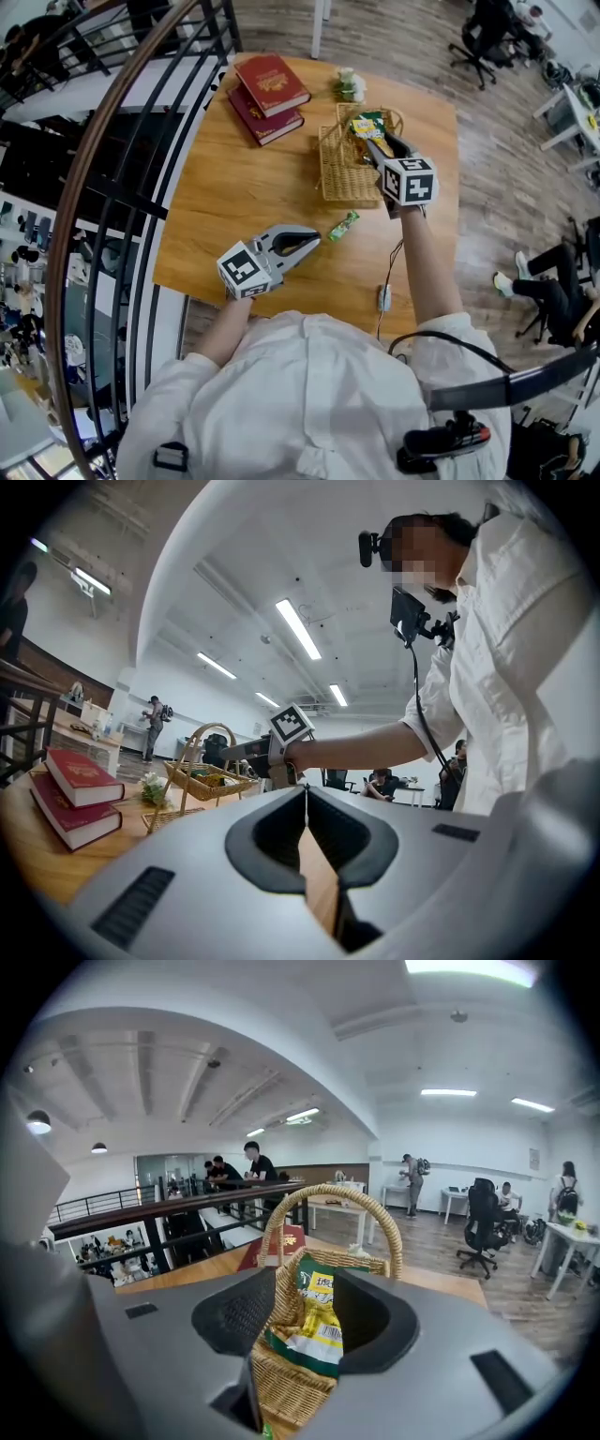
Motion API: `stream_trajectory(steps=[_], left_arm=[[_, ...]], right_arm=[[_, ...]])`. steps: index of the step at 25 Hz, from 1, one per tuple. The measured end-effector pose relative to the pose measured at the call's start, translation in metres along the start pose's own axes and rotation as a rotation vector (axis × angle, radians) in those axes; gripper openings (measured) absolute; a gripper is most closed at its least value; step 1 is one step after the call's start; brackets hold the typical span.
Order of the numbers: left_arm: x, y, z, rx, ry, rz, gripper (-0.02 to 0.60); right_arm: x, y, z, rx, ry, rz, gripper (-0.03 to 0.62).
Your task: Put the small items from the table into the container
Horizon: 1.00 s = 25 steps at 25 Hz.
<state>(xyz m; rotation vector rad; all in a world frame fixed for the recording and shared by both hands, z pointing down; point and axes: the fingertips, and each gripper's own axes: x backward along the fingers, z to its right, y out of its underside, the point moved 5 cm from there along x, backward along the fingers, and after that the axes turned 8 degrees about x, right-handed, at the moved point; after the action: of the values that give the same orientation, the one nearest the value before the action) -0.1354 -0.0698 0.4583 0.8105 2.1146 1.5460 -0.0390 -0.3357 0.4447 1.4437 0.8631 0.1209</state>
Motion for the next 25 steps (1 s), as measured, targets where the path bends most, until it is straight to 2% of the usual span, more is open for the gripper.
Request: stream_trajectory(steps=[15, 25], left_arm=[[-0.003, 0.001, 0.012, -0.030, 0.060, -0.004, 0.008], [-0.002, 0.006, 0.023, -0.050, 0.117, -0.016, 0.008]], right_arm=[[0.061, 0.014, -0.033, -0.003, 0.030, 0.067, 0.179], [0.125, 0.047, -0.054, -0.074, 0.101, 0.103, 0.179]])
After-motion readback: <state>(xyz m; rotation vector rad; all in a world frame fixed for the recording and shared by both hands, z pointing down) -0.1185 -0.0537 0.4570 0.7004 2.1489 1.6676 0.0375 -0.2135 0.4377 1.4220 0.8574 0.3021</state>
